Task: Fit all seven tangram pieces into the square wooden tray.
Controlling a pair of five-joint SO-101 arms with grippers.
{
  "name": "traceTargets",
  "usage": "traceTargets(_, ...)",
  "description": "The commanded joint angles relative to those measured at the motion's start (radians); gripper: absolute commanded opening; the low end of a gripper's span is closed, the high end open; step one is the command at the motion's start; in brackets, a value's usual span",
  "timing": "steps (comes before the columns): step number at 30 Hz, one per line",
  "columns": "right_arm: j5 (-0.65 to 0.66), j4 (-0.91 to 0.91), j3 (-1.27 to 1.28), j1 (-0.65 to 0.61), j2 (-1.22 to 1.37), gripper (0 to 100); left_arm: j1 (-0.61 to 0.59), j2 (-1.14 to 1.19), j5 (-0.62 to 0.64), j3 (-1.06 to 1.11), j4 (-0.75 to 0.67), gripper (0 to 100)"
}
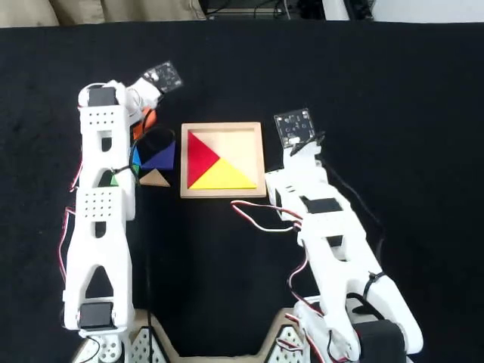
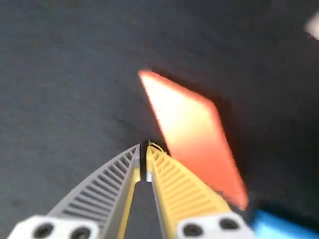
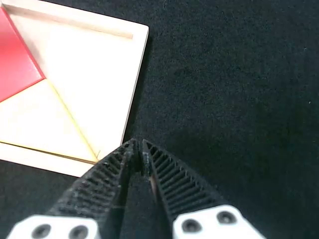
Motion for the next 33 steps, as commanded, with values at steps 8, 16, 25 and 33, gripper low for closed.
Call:
traceTargets(8, 0.009, -0.020, -0.007, 0.017, -0.036, 1.1, 0.076, -0.189, 0.104, -0.044, 0.235, 3)
traceTargets(16, 0.009, -0.020, -0.007, 0.015, -0.036, 1.1, 0.084, -0.502, 0.115, -0.036, 0.236, 3)
traceTargets(25, 0.009, -0.020, -0.004, 0.015, -0.036, 1.1, 0.087, -0.413, 0.371, 0.113, 0.176, 24)
traceTargets(33, 0.009, -0.020, -0.005, 0.015, -0.036, 1.1, 0.065, -0.307, 0.393, 0.122, 0.101, 26)
